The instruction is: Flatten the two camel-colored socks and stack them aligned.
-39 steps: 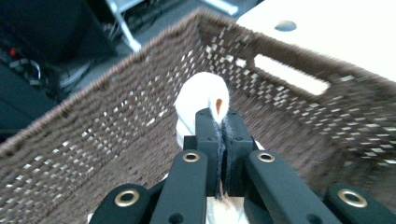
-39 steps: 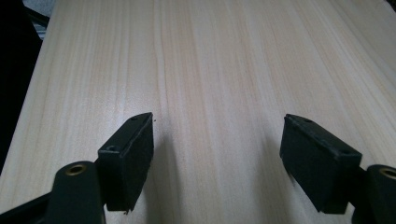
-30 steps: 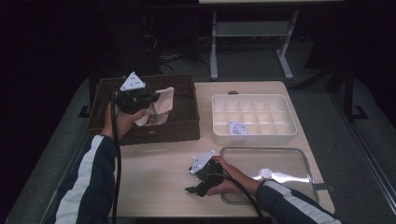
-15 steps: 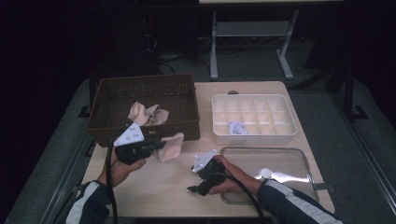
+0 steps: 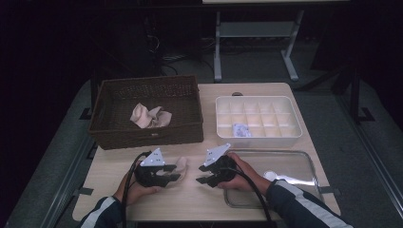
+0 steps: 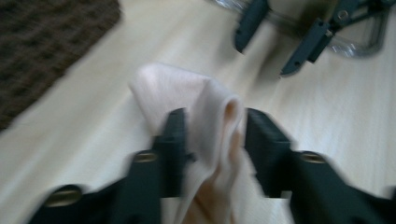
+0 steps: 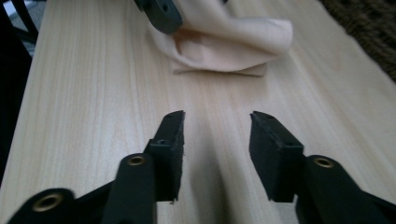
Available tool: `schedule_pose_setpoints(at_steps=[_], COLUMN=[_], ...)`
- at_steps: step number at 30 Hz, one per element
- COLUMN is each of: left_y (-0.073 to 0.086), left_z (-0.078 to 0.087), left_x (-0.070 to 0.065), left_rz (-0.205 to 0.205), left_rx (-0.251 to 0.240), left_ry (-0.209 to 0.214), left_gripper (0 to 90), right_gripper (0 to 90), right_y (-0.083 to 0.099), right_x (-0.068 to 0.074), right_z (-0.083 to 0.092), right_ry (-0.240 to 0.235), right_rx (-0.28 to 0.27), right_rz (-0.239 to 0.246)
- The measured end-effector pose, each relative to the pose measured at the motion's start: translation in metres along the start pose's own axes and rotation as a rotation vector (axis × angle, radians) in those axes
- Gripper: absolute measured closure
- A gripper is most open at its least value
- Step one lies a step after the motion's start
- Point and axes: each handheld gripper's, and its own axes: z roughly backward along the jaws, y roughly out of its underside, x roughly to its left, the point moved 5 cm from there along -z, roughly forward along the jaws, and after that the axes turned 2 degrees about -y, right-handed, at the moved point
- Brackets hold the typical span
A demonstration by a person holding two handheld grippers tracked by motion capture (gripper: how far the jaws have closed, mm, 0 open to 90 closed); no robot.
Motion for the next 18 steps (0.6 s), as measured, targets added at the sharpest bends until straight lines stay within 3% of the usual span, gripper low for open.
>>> schedule_pose_setpoints(at_steps=[2, 6, 9, 12, 14, 15, 17, 18], left_y=[-0.006, -0.022, -0.037, -0.049, -0.055, -0.058, -0.061, -0.063], left_z=[0.011, 0.041, 0.063, 0.076, 0.08, 0.08, 0.079, 0.078], left_x=[0.008, 0.027, 0.048, 0.075, 0.096, 0.109, 0.131, 0.141], left_rz=[0.02, 0.021, 0.035, 0.018, 0.046, 0.038, 0.058, 0.072], left_rx=[-0.04, -0.116, -0.167, -0.161, -0.143, -0.133, -0.113, -0.099], left_ry=[-0.031, -0.105, -0.171, -0.261, -0.281, -0.315, -0.355, -0.362], left_gripper=[43.2, 38.4, 35.2, 33.1, 31.1, 30.4, 30.3, 29.7], right_gripper=[55.7, 52.1, 50.4, 48.7, 47.8, 47.7, 46.9, 46.4], right_y=[-0.001, -0.002, -0.003, -0.002, -0.003, -0.003, -0.002, -0.002], right_x=[-0.001, -0.001, 0.002, 0.001, 0.004, 0.005, 0.006, 0.005], right_z=[0.001, 0.001, 0.001, -0.001, -0.002, -0.003, -0.004, -0.005], right_ry=[0.011, 0.02, 0.015, 0.021, 0.014, 0.014, 0.012, 0.016], right_rx=[-0.01, -0.017, -0.019, -0.013, -0.011, -0.007, -0.003, 0.002], right_rz=[0.001, -0.009, -0.032, 0.001, -0.013, -0.013, -0.001, 0.03])
